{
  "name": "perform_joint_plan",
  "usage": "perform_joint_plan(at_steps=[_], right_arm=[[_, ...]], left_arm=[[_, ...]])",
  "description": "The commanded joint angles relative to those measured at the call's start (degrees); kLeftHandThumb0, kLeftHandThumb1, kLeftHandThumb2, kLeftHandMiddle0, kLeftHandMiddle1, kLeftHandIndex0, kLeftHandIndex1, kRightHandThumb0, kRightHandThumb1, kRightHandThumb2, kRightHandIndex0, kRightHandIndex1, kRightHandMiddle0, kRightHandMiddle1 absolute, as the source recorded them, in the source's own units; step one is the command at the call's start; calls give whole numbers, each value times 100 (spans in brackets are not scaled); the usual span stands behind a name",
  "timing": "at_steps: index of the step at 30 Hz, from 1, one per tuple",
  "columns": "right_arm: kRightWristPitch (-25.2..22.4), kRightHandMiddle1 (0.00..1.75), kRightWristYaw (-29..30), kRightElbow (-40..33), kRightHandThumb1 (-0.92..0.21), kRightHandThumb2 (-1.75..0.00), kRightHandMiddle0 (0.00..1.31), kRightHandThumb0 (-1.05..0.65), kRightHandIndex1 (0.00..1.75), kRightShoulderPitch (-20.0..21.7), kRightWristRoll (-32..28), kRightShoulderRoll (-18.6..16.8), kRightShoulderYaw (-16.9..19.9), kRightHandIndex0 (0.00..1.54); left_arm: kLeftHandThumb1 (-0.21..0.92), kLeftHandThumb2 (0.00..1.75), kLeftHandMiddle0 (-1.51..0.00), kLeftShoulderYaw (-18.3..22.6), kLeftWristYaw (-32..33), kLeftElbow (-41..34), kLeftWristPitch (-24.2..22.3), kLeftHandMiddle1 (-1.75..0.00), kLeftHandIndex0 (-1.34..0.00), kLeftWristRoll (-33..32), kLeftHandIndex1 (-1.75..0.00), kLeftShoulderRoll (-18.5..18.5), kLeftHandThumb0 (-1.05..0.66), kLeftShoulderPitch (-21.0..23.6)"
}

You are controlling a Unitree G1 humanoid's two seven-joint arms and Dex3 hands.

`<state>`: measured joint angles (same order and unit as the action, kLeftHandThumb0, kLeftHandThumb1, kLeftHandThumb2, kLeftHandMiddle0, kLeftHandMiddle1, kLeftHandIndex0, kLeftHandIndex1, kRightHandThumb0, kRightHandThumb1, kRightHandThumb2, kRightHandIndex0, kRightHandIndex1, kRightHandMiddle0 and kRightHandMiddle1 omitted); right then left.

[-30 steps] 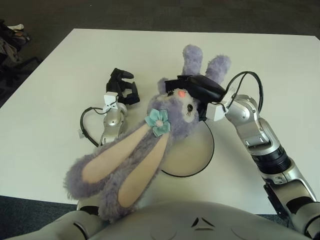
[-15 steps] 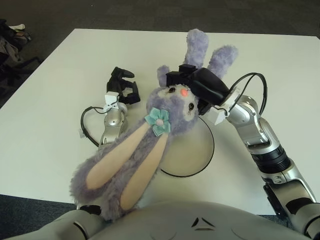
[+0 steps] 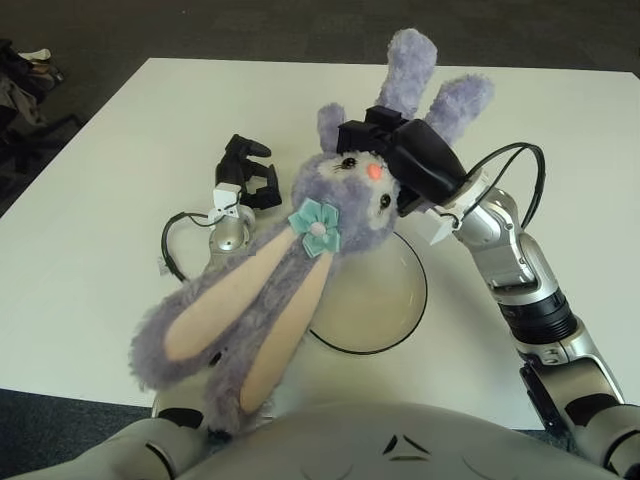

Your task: Put the doll into the plate.

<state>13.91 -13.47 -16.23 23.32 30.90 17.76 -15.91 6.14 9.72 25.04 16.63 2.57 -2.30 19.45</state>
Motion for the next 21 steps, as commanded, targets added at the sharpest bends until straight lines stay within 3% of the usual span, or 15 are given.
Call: perform_joint_plan(at_steps=[1,12,21], right_arm=[[-57,175,112,-148,-15,-152,92,54,175,-45,-104,-100,123,75],[-131,175,-84,-362,-15,-152,97,54,175,-91,-367,-130,203,75],[-388,175,-261,-663,-15,-152,98,54,175,-184,-409,-92,243,75]], left_arm=[[24,141,-55,-21,-91,238,33,-175,-54,-40,-175,24,-1,-274],[23,143,-57,19,-153,407,-210,-175,-55,-110,-175,8,-1,-161],[22,143,-57,65,-152,723,-88,-175,-56,-158,-175,-25,-1,-18]])
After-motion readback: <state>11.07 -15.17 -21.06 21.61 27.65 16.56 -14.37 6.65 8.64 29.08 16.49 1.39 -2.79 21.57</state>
